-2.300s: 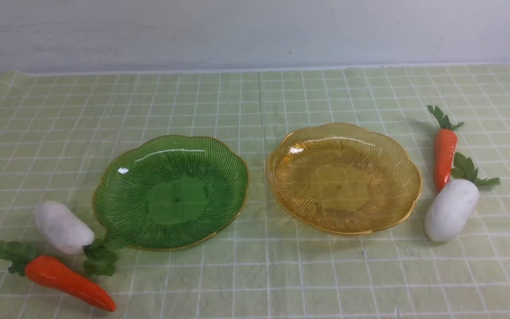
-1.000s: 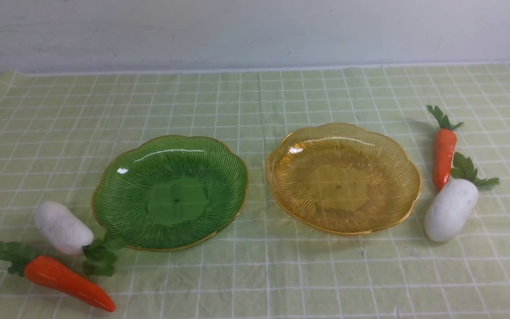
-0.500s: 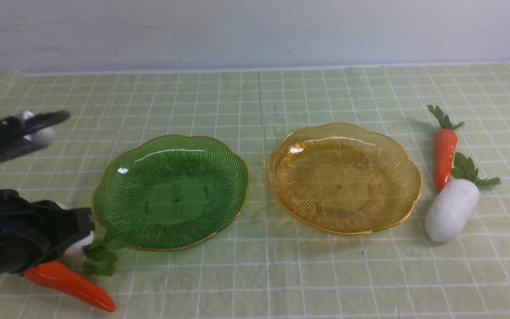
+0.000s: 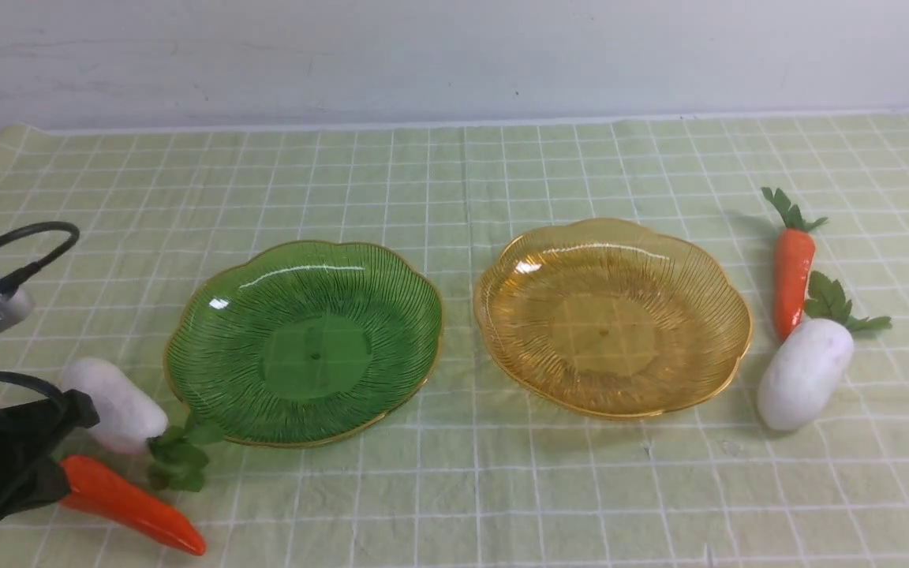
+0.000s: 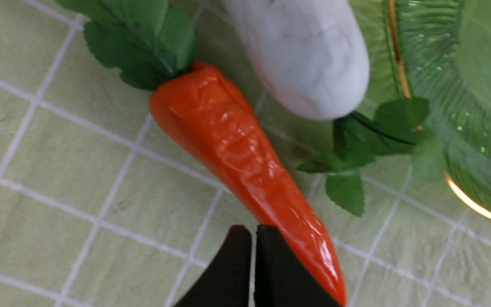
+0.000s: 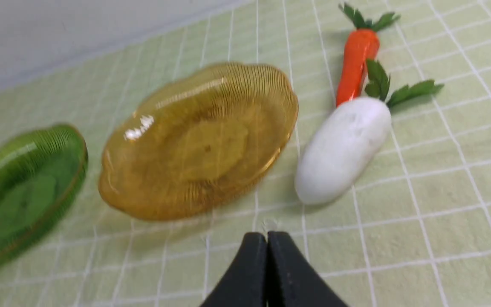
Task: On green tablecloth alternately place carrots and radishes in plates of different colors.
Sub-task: 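Pick up the carrot and put it on the nearest plate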
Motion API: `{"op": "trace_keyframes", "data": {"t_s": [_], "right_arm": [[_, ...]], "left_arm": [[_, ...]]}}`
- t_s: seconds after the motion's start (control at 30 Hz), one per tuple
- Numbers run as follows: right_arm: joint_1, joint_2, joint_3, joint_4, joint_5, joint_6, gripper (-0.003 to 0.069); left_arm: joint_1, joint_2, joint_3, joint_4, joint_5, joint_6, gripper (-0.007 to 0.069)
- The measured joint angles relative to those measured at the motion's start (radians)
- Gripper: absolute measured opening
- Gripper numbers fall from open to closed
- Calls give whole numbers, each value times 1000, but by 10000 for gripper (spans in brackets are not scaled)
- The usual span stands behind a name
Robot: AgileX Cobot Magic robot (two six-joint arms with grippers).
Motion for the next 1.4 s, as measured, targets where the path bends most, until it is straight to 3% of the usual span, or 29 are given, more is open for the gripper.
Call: {"op": "trace_keyframes", "data": {"t_s": [0.07, 0.17, 0.27, 0.33, 0.43, 0.5, 0.63, 0.8, 1.1, 1.2, 1.4], "right_arm": [[1, 74, -46, 19, 47, -68, -14], [5, 154, -87, 80, 77, -182, -14], [6, 168, -89, 119, 74, -218, -14], [6, 170, -89, 148, 49, -239, -14], [6, 170, -90, 156, 15, -255, -14], [6, 172, -90, 156, 9, -258, -14], [6, 196, -94, 156, 3, -262, -14], [6, 283, -172, 129, 74, -262, -14], [-72, 552, -391, -79, 236, -147, -14], [-151, 703, -464, -73, 260, -139, -14], [-201, 953, -580, -15, 240, -136, -1]], "left_arm": [[1, 30, -1, 0, -33, 0, 52], [3, 109, -3, -3, -92, 0, 212], [3, 147, -4, -19, -115, 0, 330], [3, 191, -8, -46, -133, 0, 461], [3, 232, -10, -74, -156, 0, 555], [3, 260, -10, -84, -169, 0, 579], [3, 315, -16, -95, -188, 0, 536], [8, 322, -21, -51, -148, -5, 270], [8, 81, -126, 82, 95, 16, 286], [-12, 21, -244, 42, 117, 123, 286], [-151, 96, -489, -212, 153, 463, 286]]}}
